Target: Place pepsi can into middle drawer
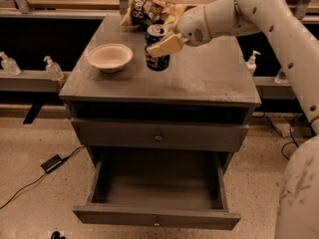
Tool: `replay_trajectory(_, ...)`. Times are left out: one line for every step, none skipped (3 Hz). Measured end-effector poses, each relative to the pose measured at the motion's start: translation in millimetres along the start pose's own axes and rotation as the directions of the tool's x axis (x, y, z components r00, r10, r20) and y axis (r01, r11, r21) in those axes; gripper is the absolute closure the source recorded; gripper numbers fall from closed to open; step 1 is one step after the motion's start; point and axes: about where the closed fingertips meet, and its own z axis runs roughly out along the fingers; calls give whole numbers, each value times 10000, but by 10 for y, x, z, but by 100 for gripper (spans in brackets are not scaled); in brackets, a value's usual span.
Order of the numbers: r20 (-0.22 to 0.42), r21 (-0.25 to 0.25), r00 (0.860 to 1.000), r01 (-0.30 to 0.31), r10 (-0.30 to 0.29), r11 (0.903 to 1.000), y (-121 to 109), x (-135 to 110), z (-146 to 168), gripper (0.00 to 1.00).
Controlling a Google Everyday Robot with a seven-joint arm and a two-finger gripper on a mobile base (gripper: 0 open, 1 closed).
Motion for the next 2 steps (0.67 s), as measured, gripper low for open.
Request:
replay_trajectory(0, 0, 10000, 0, 0, 10000, 0, 0, 0, 100)
replay_trajectory(427, -312, 9989, -177, 190, 9994, 161, 109, -98, 100)
